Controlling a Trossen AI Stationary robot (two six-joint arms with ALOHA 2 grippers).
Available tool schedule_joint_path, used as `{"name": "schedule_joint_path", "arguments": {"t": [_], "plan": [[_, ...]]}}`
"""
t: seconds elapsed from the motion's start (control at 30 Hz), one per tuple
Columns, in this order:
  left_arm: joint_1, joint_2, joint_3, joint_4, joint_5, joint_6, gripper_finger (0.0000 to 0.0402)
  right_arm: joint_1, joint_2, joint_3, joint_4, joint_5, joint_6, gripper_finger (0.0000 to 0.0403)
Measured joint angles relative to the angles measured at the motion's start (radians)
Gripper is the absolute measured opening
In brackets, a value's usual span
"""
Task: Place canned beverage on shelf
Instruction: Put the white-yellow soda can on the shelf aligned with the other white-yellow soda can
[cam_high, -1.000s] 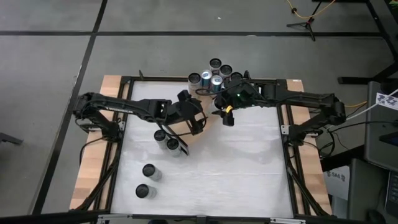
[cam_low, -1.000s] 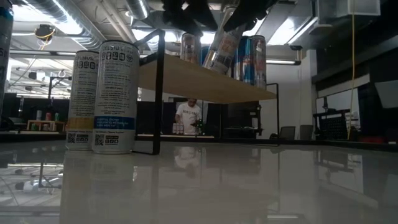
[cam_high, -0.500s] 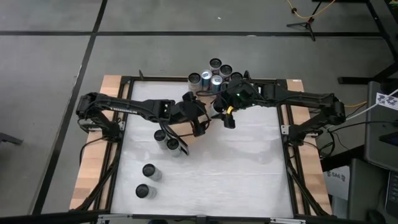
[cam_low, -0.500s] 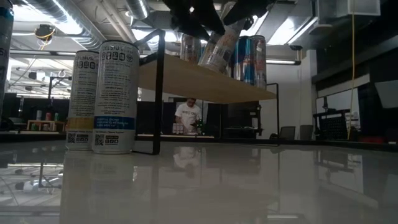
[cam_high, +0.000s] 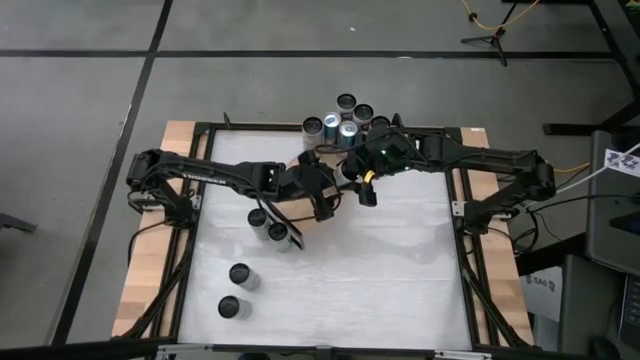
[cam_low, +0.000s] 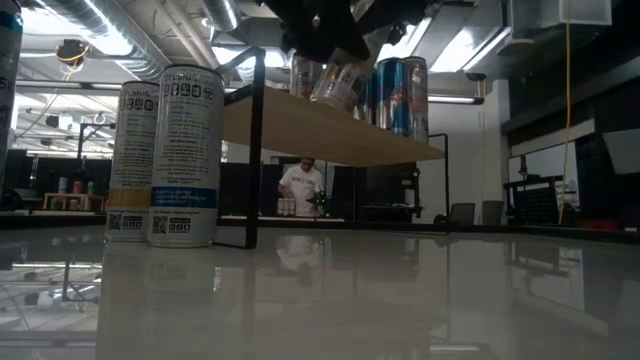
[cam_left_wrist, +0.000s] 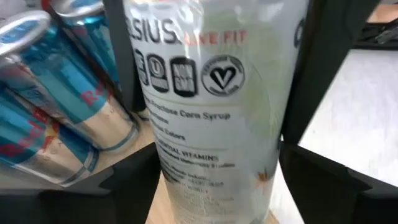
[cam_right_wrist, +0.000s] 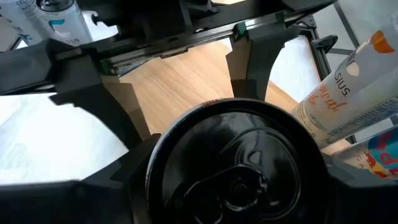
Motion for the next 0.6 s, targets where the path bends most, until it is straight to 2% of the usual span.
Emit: {"name": "schedule_joint_path", "arguments": {"t": [0.3,0.6], "plan": [[0.000,-0.001,0.000,0.001,-0.001,-0.001,0.0232,0.000,0.000,0.000,-0.006,0.000,-0.003,0.0264],[0.000,-0.001,0.000,0.001,-0.001,-0.001,0.0230,0.000,0.000,0.000,-0.006,0.000,-0.003,0.0264]]}}
